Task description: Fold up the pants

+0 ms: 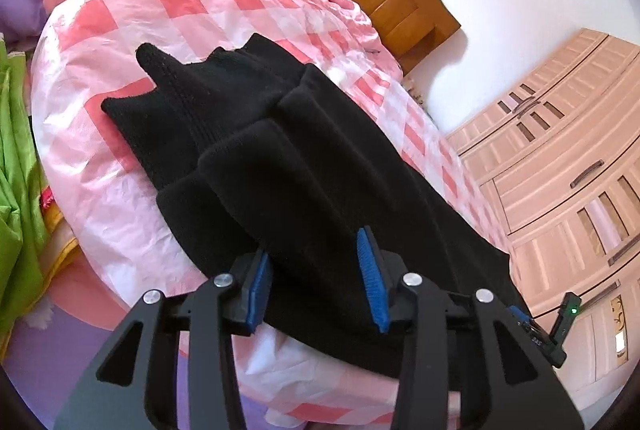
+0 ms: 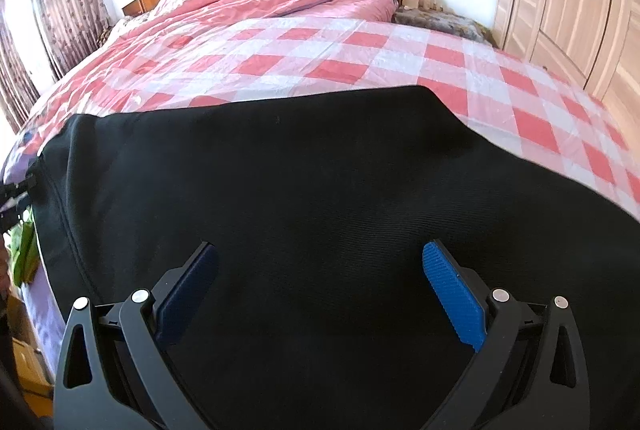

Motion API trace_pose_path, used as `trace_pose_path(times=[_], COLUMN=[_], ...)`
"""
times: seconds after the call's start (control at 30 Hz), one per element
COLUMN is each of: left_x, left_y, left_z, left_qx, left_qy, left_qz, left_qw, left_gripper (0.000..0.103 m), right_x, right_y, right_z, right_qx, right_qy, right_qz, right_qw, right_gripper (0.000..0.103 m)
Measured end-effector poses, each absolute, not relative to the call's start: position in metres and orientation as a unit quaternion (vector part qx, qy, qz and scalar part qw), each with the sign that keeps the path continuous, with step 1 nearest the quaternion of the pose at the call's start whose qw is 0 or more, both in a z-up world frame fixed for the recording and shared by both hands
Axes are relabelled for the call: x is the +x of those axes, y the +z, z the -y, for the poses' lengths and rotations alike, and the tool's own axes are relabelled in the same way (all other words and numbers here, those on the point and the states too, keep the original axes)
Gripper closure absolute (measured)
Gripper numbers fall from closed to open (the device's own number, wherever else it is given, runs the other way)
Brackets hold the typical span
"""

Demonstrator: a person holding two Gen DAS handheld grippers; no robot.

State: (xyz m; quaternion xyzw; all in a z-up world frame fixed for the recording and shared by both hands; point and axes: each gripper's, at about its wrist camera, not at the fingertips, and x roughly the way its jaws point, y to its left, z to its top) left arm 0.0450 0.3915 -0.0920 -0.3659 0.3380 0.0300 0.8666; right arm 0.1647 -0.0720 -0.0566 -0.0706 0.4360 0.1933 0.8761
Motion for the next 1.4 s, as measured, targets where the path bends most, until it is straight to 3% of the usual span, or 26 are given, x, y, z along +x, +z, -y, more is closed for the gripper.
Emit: trace_pose_path(times=[0.17,0.23,0.33,0.43,0.47,0.6,0.63,0.7,0.97,1.0,1.07,1.4], left_x=[0.047,0.048,0.047,0.046,0.046,0.045,0.044,0.042,0.04,0.04,0.041,0.027], left_y=[-0.09,-0.09,-0.091,-0.092,-0.092,-0.093,-0.093,-0.091,-0.076,-0.074,-0.07,-0.051], left_z=[-0.382,-0.381,-0.382,-0.384,-0.384,-0.388,-0.389,-0.39,-0.395,-0.395,-0.395,-0.385], left_qx=[-0.334,-0.335,-0.342,-0.348,-0.348,-0.348,-0.349,-0.354,-0.384,-0.386,-0.387,-0.361], left_qy=[0.04,0.041,0.036,0.034,0.032,0.036,0.037,0.032,0.01,0.008,0.007,0.019], left_qz=[-0.349,-0.349,-0.347,-0.345,-0.346,-0.348,-0.347,-0.341,-0.321,-0.319,-0.315,-0.311], left_qw=[0.875,0.874,0.872,0.871,0.871,0.87,0.87,0.87,0.866,0.866,0.867,0.879], left_gripper=[0.064,0.064,0.06,0.061,0.061,0.089,0.095,0.095,0.095,0.095,0.095,0.095], right_x=[0.107,0.087,0.066,0.055,0.053,0.045,0.044,0.044,0.03,0.027,0.024,0.017], right_y=[-0.037,-0.037,-0.044,-0.055,-0.059,-0.062,-0.062,-0.064,-0.072,-0.072,-0.069,-0.038], right_z=[0.028,0.009,-0.017,-0.035,-0.039,-0.055,-0.059,-0.067,-0.073,-0.074,-0.074,-0.057], right_qx=[-0.121,-0.147,-0.176,-0.201,-0.206,-0.227,-0.234,-0.257,-0.316,-0.326,-0.328,-0.284], right_qy=[0.315,0.358,0.412,0.444,0.449,0.464,0.466,0.457,0.443,0.44,0.441,0.454], right_qz=[-0.384,-0.366,-0.351,-0.352,-0.354,-0.342,-0.336,-0.328,-0.283,-0.275,-0.265,-0.249], right_qw=[0.86,0.846,0.822,0.799,0.794,0.785,0.785,0.786,0.79,0.79,0.793,0.807], right_gripper=[0.005,0.018,0.023,0.04,0.04,0.041,0.049,0.058,0.061,0.074,0.092,0.096])
